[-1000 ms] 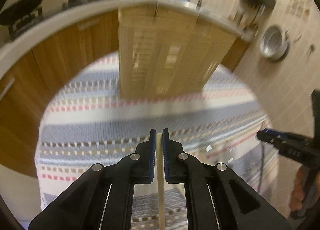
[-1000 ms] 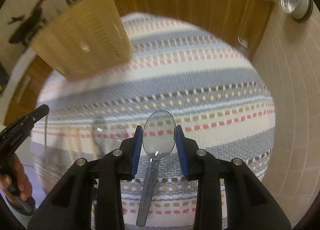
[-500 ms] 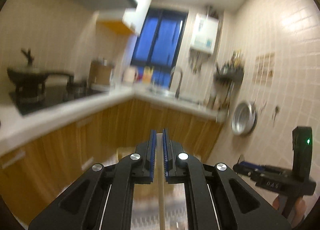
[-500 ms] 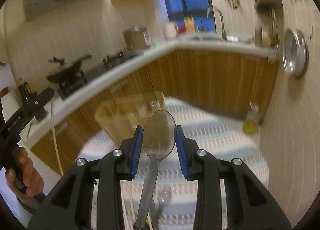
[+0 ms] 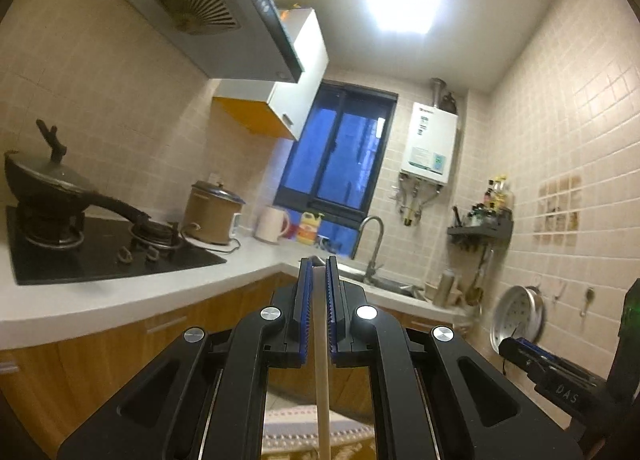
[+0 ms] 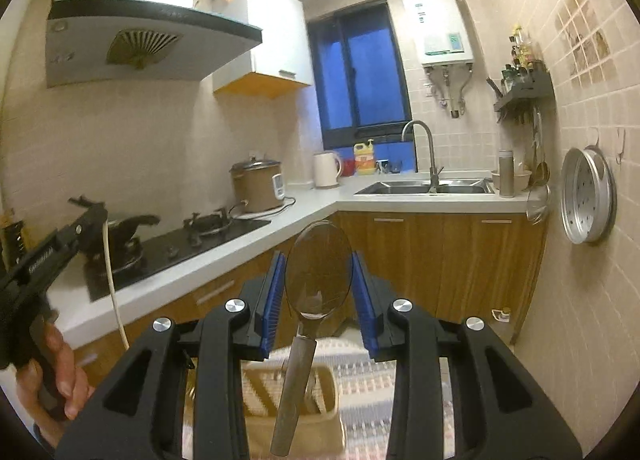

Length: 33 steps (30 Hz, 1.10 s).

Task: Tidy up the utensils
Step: 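Carry chopstick and spoon into the beige holder and open both tools, then return to the table and grasp the black ladle-spoon with the right tool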

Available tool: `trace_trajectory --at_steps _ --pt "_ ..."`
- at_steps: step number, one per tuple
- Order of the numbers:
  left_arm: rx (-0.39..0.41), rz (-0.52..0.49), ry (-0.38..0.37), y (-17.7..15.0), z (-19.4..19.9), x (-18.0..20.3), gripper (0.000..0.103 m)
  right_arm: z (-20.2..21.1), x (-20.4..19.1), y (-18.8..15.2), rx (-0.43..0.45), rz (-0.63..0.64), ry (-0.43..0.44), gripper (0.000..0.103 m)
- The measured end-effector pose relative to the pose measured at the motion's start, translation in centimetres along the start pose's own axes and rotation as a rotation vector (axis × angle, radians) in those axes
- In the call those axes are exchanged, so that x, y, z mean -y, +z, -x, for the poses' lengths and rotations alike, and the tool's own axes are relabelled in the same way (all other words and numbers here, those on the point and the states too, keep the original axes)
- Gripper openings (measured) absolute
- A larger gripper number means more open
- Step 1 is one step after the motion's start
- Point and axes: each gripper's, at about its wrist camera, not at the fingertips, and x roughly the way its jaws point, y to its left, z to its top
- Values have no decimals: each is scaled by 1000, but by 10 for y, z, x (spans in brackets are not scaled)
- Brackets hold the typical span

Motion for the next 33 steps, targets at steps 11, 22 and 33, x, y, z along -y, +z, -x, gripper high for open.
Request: trace_trajectory --at_steps 11,22,33 --pt "8 -29 132 -46 -35 -27 5 -53 6 -45 15 48 -74 30" --pt "-92 -66 120 -67 -11 -28 21 -39 6 -73 -25 57 -39 51" --pt "-231 -33 98 -54 52 -32 33 26 20 -77 -123 27 -37 53"
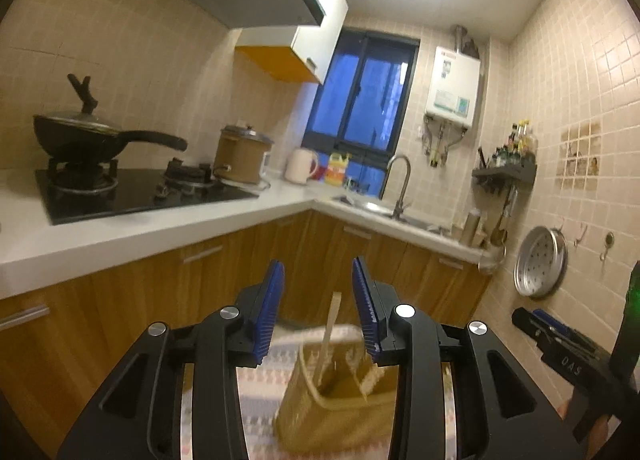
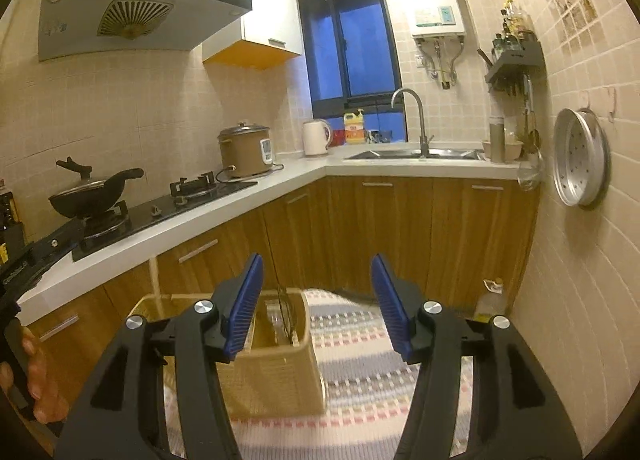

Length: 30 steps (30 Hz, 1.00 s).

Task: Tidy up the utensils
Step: 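Return to the table and grasp the black ladle-spoon with the right tool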

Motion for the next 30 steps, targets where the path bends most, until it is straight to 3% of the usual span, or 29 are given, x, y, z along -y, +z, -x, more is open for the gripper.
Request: trace_trajectory --at_steps 7,14,16,17,23,26,30 --pt "-226 -20 -41 -26 22 8 34 26 6 -17 -213 -7 48 53" --pt "-663 15 -71 -106 5 5 34 15 5 -65 -553 29 77 52" --pt "-727 16 -66 -128 2 2 34 13 4 -83 -639 36 103 51" --pt "-765 8 -63 -142 1 2 34 14 3 -92 -682 40 125 45" --pt "-893 4 -70 -182 -5 1 33 31 -9 -134 -915 1 279 40" --pt "-904 -11 -63 -188 -9 1 33 34 -16 -150 -1025 -45 351 40" --pt "-908 -51 -54 -188 -12 5 33 39 -24 -164 -1076 -47 369 40"
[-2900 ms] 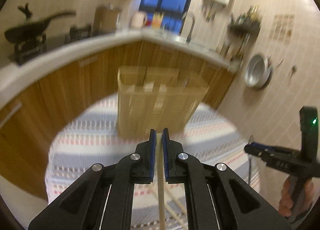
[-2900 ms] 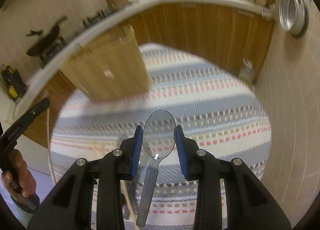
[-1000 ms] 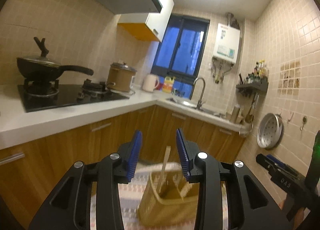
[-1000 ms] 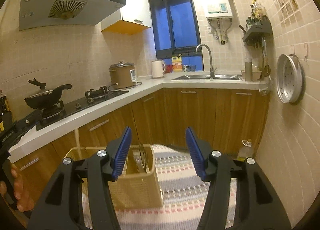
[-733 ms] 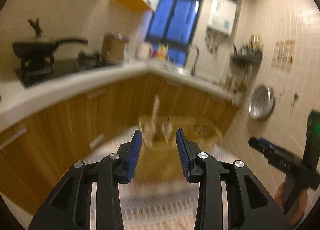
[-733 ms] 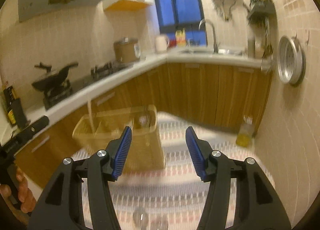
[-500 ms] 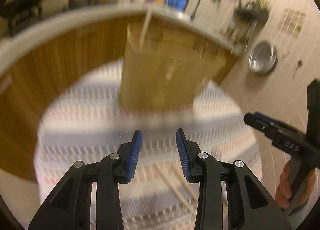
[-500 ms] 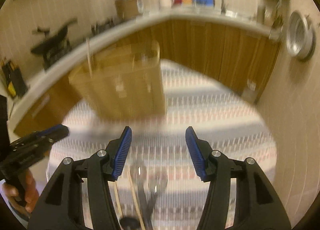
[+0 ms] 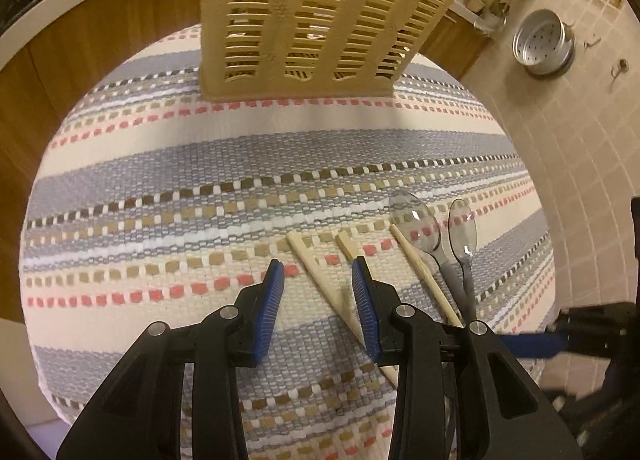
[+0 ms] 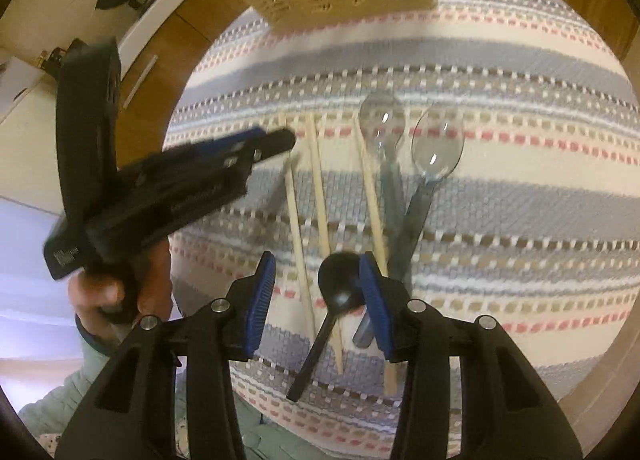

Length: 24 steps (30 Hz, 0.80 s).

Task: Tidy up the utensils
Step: 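Return to the table and grasp the black ladle-spoon with the right tool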

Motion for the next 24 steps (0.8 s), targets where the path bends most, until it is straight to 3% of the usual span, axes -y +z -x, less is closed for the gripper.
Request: trace_trajectory --at_steps 2,11,18,24 --pt "3 -23 16 2 1 4 33 -4 0 -8 -2 -24 30 40" --pt "25 -120 76 10 -4 33 33 -23 6 -45 9 -125 15 40" --pt "36 -150 90 9 -5 37 33 -27 4 -35 27 -148 -53 38" --pt "29 -154 101 4 -1 31 23 -43 -21 -24 38 -128 -123 38"
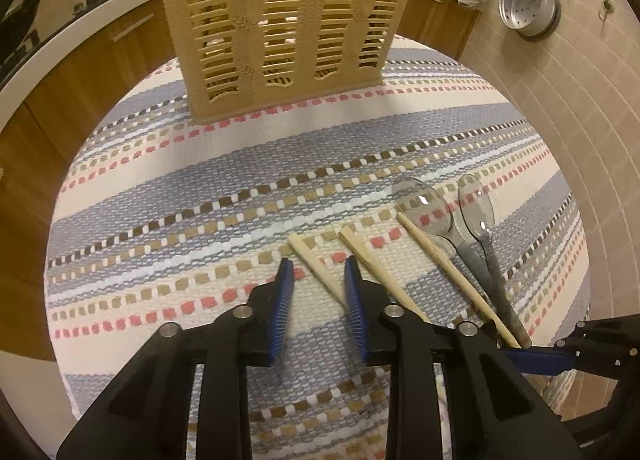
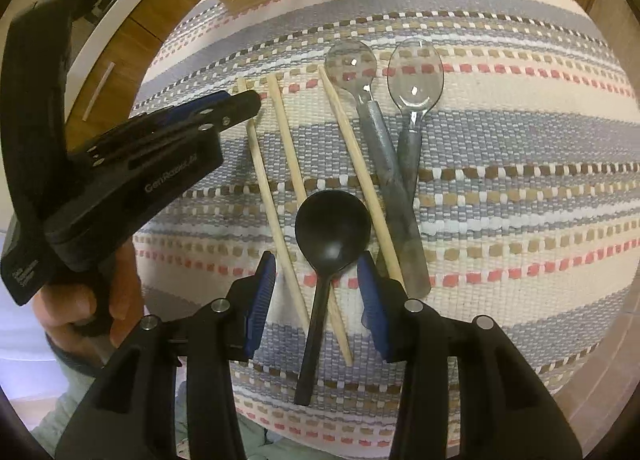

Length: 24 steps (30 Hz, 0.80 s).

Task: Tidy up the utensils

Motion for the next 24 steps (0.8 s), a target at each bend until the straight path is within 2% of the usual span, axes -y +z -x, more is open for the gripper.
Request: trace_trajectory --at_steps 2,3,4,7,11,13,16,21,24 --pt "1 -9 13 2 -1 2 23 -2 -5 1 12 -3 -2 35" --pt "5 -22 24 2 -2 3 23 -1 -3 3 22 -4 0 31" --pt "10 -37 38 2 -3 5 23 -3 -2 2 25 -3 -10 22" --pt "32 -102 100 -1 -4 15 18 8 10 -2 39 5 -8 8" --pt "59 -158 139 -6 -4 23 14 11 16 -6 52 1 11 6" --pt "65 -184 141 -8 -2 21 7 19 18 -12 65 3 23 6" --pt "68 -216 113 -12 3 11 5 30 21 -17 88 4 33 6" --pt "46 -200 94 -25 16 -9 5 37 29 -12 98 -42 75 6" --pt "30 -138 66 -32 23 -23 5 33 27 3 104 -60 73 6"
